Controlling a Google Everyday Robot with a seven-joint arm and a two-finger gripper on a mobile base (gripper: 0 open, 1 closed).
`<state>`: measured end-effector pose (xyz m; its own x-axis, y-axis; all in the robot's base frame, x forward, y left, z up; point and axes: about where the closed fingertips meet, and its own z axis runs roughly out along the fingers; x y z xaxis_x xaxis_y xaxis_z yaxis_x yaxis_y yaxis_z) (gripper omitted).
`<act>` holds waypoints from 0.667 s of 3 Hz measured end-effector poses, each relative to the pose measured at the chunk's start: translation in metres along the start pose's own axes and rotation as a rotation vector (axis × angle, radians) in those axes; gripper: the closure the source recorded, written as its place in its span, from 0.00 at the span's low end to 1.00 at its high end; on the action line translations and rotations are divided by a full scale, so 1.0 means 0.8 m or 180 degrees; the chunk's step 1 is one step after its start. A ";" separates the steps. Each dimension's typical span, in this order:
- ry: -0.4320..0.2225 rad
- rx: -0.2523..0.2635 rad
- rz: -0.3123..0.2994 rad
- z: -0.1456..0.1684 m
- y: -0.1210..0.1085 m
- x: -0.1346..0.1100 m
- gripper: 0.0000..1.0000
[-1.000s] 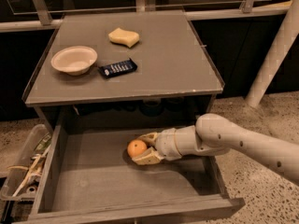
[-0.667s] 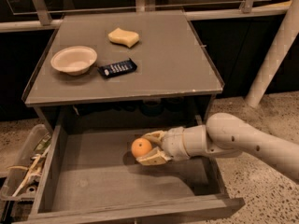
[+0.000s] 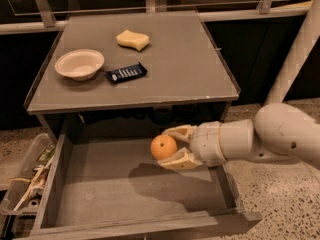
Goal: Pick orange from top drawer and place on counter
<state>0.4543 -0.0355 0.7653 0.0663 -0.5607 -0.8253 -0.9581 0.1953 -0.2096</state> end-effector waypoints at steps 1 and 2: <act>0.0231 0.0249 -0.0321 -0.070 -0.028 -0.072 1.00; 0.0249 0.0314 -0.0419 -0.081 -0.034 -0.095 1.00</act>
Offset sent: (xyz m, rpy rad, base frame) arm 0.0014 -0.0150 0.0715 -0.0816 -0.0964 -0.0226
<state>0.4576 -0.0505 0.8677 0.1637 -0.6467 -0.7450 -0.9103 0.1920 -0.3667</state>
